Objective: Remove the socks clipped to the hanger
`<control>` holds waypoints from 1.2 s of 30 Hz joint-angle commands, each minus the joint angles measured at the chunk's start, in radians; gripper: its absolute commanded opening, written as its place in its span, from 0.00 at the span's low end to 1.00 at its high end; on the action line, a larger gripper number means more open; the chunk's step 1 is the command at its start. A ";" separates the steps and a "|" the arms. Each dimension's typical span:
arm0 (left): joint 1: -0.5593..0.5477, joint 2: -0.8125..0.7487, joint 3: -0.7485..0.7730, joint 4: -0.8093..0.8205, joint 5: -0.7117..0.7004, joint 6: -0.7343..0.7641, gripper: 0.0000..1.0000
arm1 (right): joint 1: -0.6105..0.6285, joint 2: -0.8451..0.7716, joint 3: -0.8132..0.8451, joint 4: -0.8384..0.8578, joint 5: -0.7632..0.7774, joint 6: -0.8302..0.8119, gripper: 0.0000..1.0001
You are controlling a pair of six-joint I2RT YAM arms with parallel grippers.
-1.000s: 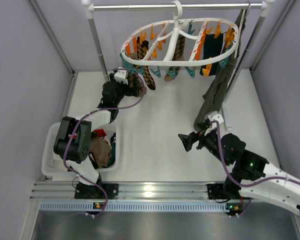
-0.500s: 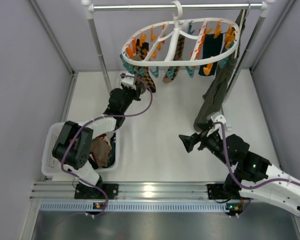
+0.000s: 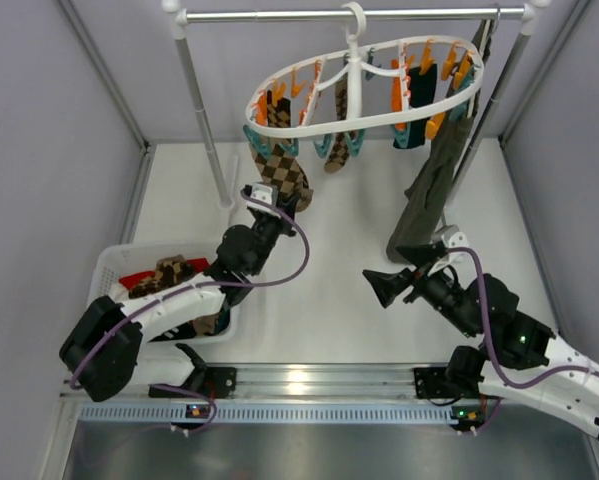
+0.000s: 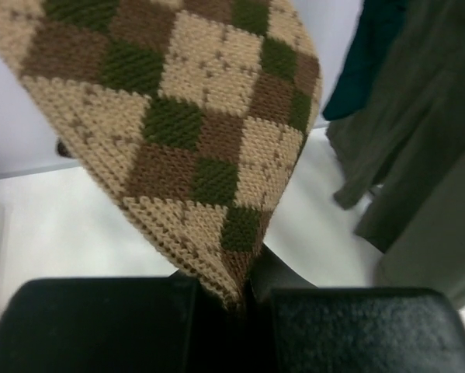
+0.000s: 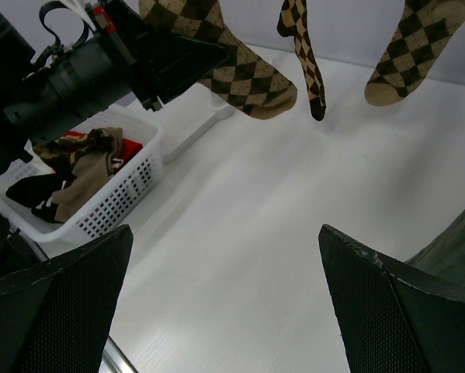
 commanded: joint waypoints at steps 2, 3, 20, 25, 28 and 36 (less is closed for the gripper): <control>-0.109 -0.049 -0.022 0.067 -0.117 0.017 0.00 | -0.009 -0.048 0.031 0.059 -0.011 0.062 1.00; -0.159 -0.046 -0.019 0.067 -0.135 0.047 0.00 | -0.009 -0.056 0.041 0.053 -0.018 0.079 0.99; -0.531 0.198 0.205 0.067 -0.463 0.309 0.00 | -0.009 0.103 0.401 -0.128 -0.188 0.109 0.99; -0.548 0.210 0.216 0.067 -0.627 0.334 0.00 | -0.009 0.255 0.532 -0.233 -0.177 0.053 0.97; -0.545 0.189 0.201 0.067 -0.690 0.351 0.00 | -0.009 0.280 0.558 -0.227 -0.171 0.043 0.96; -0.459 -0.015 0.072 0.032 -0.769 0.299 0.00 | -0.007 0.277 0.531 -0.194 -0.160 0.063 0.95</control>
